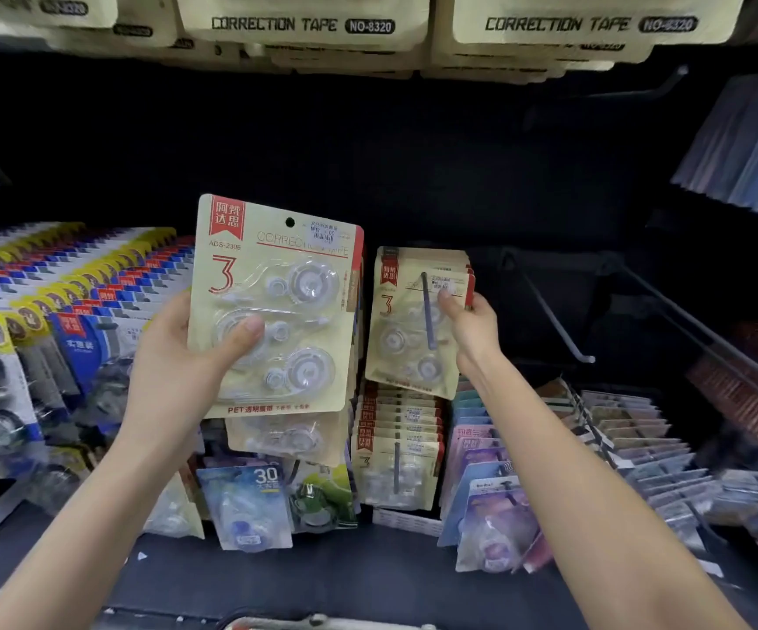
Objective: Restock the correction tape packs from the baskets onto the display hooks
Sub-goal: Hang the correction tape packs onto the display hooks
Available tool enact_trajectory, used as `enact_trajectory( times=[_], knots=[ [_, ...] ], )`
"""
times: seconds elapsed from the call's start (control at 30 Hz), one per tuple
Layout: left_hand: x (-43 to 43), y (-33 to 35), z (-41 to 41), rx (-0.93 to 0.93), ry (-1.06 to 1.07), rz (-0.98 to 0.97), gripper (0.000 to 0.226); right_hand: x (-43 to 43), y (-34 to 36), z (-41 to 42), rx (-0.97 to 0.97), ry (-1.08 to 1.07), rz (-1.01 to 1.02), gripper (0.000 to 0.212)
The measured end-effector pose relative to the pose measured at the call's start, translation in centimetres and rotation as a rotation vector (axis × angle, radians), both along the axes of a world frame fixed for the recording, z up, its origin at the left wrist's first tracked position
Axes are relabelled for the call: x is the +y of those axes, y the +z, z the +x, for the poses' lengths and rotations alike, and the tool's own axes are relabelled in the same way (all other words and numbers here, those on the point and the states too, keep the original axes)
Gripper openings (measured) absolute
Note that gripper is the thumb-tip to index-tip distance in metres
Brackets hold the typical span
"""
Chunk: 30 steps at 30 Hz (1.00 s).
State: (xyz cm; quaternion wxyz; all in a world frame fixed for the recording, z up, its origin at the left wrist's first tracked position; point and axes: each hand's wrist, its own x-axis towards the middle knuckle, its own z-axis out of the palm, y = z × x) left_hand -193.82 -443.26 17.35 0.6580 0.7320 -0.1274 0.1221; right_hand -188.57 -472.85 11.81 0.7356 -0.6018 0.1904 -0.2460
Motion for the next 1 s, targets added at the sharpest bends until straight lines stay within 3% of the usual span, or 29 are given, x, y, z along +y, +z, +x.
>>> enact_trajectory(
  times=[0.3, 0.4, 0.5, 0.57, 0.67, 0.77, 0.87, 1.0],
  knots=[
    [-0.3, 0.4, 0.8, 0.001, -0.021, 0.002, 0.034, -1.1, 0.1, 2.9, 0.053, -0.148, -0.141, 0.008],
    [-0.3, 0.4, 0.5, -0.003, -0.021, -0.008, 0.039, -1.3, 0.4, 2.5, 0.111, -0.163, -0.218, 0.020],
    [-0.1, 0.5, 0.0, -0.008, -0.022, -0.032, 0.041, -1.2, 0.7, 1.0, 0.244, -0.204, -0.344, 0.047],
    [0.0, 0.7, -0.5, -0.014, -0.040, -0.044, 0.037, -0.5, 1.4, -0.9, 0.284, -0.264, -0.440, 0.051],
    [0.0, 0.8, -1.1, -0.019, -0.082, -0.061, 0.033, 2.0, 3.7, -5.2, 0.065, -0.295, -0.483, 0.034],
    [-0.4, 0.6, -2.1, 0.004, -0.179, -0.092, 0.046, 5.4, 6.5, -10.3, -0.208, -0.073, -0.434, 0.026],
    [-1.6, -0.4, -3.7, 0.052, -0.287, -0.121, 0.055, 8.1, 8.0, -14.4, -0.282, 0.221, -0.317, 0.041],
    [-3.1, -2.7, -5.5, 0.132, -0.378, -0.053, 0.054, 7.8, 6.7, -16.1, -0.251, 0.236, -0.163, 0.021]
  ],
)
